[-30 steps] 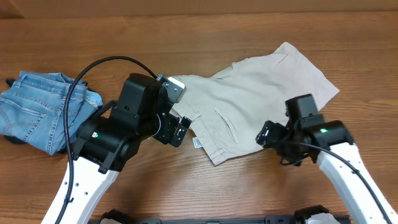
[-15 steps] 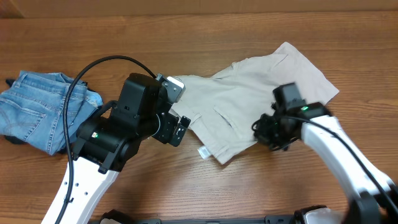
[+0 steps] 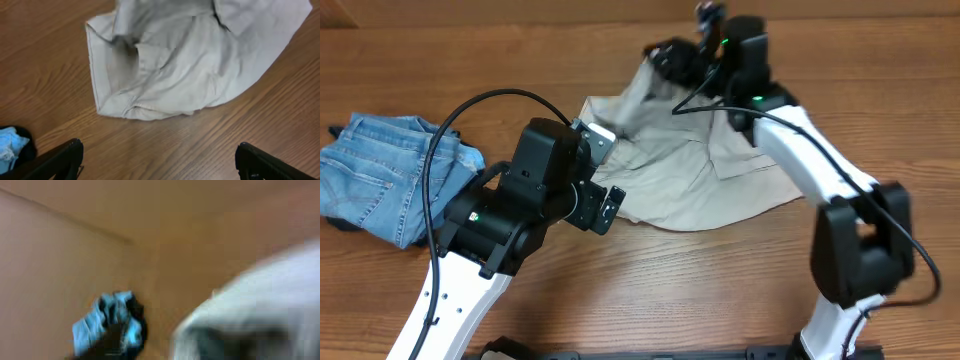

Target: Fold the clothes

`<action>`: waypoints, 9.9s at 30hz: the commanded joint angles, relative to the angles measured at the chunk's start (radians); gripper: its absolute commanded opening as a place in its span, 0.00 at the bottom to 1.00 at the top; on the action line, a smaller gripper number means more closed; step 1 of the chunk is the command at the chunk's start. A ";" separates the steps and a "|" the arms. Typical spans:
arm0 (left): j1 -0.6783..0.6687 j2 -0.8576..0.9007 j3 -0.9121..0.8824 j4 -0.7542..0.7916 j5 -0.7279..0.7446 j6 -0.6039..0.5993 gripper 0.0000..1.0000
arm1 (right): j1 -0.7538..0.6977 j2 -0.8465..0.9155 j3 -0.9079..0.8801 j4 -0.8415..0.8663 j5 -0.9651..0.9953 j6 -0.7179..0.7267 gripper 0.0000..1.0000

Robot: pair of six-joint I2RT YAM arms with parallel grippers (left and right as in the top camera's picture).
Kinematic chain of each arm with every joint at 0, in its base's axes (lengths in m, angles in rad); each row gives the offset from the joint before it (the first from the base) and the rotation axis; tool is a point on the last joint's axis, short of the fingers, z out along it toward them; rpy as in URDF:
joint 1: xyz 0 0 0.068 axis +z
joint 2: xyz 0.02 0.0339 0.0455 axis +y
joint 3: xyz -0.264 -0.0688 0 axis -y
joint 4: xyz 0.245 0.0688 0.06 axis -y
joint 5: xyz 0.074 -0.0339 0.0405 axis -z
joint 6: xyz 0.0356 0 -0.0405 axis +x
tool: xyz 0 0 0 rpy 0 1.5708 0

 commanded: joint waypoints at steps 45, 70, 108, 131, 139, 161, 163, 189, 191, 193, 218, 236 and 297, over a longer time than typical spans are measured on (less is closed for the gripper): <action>-0.001 0.101 0.035 0.043 0.061 -0.036 1.00 | -0.472 -0.236 0.163 -0.700 0.520 -0.428 1.00; -0.163 0.795 0.083 0.717 -0.318 0.317 0.04 | -0.414 -0.236 0.161 -1.210 0.312 -0.432 1.00; -0.006 0.896 0.504 0.161 0.023 0.350 0.41 | -0.265 -0.027 -0.262 -0.971 0.724 -0.192 0.04; -0.032 1.018 0.550 0.241 -0.056 0.293 0.04 | -0.265 -0.027 -0.262 -0.970 0.724 -0.200 0.04; -0.031 0.992 0.655 0.151 -0.192 0.281 0.04 | -0.265 -0.027 -0.262 -0.956 0.724 -0.200 0.04; 0.027 1.012 0.750 0.025 -0.026 0.366 0.82 | -0.265 -0.027 -0.262 -0.970 0.724 -0.214 0.04; 0.019 1.035 0.729 0.039 -0.006 0.376 0.76 | -0.265 -0.027 -0.262 -0.968 0.724 -0.214 0.04; 0.333 1.126 0.936 0.241 -0.305 -0.129 1.00 | -0.265 -0.027 -0.262 -1.033 0.724 -0.226 0.05; 0.311 1.122 0.970 0.161 -0.344 -0.053 1.00 | -0.265 -0.027 -0.262 -1.036 0.724 -0.226 0.05; 0.290 1.101 1.035 0.011 -0.349 -0.050 1.00 | -0.265 -0.027 -0.262 -1.031 0.723 -0.234 0.05; 0.323 0.898 0.264 -0.140 -0.063 0.077 0.88 | -0.268 -0.389 -0.261 -0.942 0.166 -0.612 0.74; 0.425 0.805 0.230 -0.530 0.133 -0.182 0.04 | -0.268 -0.267 -0.264 -0.884 0.402 -0.427 0.95; 0.460 0.384 0.257 -0.312 0.002 -0.190 0.27 | -0.372 -0.189 -0.133 -0.795 -0.042 -0.393 0.04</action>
